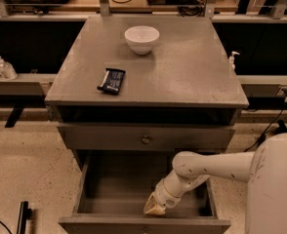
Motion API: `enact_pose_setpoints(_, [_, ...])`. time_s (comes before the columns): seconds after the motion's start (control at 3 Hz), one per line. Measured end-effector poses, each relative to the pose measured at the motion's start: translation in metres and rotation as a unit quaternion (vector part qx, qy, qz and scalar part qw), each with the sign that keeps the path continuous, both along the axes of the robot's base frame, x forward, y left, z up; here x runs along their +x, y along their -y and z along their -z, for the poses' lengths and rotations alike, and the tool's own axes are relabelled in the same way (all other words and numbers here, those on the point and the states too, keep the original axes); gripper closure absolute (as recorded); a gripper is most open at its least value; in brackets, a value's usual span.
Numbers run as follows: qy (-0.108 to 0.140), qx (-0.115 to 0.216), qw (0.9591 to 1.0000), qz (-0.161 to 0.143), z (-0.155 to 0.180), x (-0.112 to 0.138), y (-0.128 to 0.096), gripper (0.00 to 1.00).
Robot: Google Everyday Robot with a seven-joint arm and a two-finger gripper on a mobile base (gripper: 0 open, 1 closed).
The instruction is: Open middle drawer
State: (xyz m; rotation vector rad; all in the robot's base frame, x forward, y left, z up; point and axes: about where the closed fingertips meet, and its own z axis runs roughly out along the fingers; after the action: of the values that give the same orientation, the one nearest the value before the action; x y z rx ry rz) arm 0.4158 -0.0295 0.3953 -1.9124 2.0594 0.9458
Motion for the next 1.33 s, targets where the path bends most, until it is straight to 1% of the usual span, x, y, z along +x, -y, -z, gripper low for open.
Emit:
enact_pose_setpoints(0.33, [-0.004,0.011,0.9999,-0.009,-0.0064,-0.0061,-0.0007,1.0])
enact_pose_setpoints(0.67, [-0.005,0.011,0.9999,-0.009,-0.0064,-0.0061,-0.0007,1.0])
enact_pose_setpoints(1.0, [-0.015,0.019,0.9996,-0.014,-0.0084,-0.0115,-0.0009,1.0])
enact_pose_setpoints(1.33, [-0.015,0.019,0.9996,-0.014,-0.0084,-0.0114,-0.0009,1.0])
